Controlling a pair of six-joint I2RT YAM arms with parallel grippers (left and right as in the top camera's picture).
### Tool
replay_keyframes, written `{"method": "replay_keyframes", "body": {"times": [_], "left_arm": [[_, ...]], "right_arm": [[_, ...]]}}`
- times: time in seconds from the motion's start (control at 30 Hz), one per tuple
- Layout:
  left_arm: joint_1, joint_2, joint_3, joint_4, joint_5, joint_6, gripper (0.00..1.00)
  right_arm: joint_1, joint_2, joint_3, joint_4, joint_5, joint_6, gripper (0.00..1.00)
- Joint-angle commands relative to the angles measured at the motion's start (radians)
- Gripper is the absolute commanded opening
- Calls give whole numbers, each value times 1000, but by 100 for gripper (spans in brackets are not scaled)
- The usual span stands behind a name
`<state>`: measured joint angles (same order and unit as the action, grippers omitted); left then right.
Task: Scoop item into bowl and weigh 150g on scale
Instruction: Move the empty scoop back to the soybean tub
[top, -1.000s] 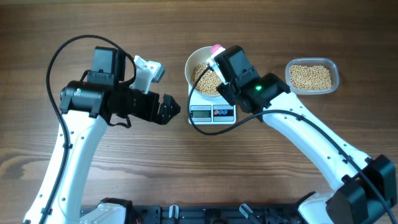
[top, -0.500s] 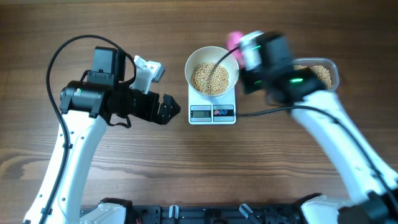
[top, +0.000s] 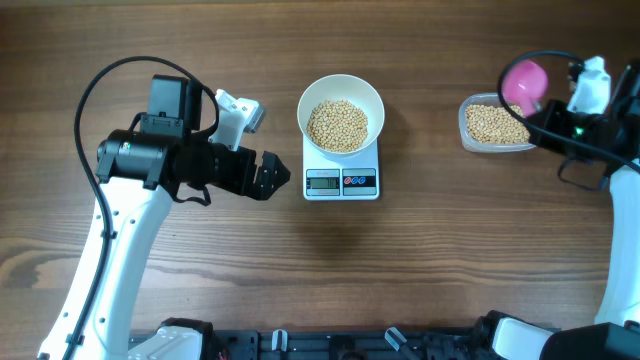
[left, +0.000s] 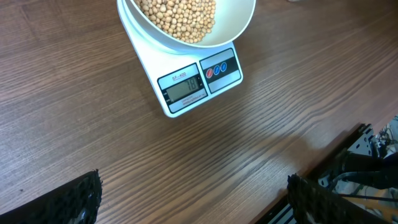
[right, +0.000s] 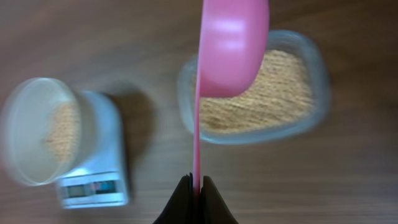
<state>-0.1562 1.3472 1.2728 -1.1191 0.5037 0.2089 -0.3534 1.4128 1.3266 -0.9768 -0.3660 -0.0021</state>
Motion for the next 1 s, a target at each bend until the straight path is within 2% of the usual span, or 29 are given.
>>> {"method": "replay_keyframes", "body": {"times": [0.0, 0.17, 0.47, 0.7, 0.97], "left_arm": [[-5, -18, 5, 0, 19, 20, 100], [-5, -18, 5, 0, 19, 20, 100], [-5, -18, 5, 0, 19, 20, 100], [-5, -18, 5, 0, 19, 20, 100], [-5, -18, 5, 0, 19, 20, 100]], "right_arm": [[0, 37, 5, 2, 159, -61, 4], [3, 93, 5, 34, 249, -88, 4], [52, 178, 5, 43, 266, -186, 4], [125, 201, 5, 44, 418, -180, 4], [167, 220, -10, 44, 502, -170, 4]]}}
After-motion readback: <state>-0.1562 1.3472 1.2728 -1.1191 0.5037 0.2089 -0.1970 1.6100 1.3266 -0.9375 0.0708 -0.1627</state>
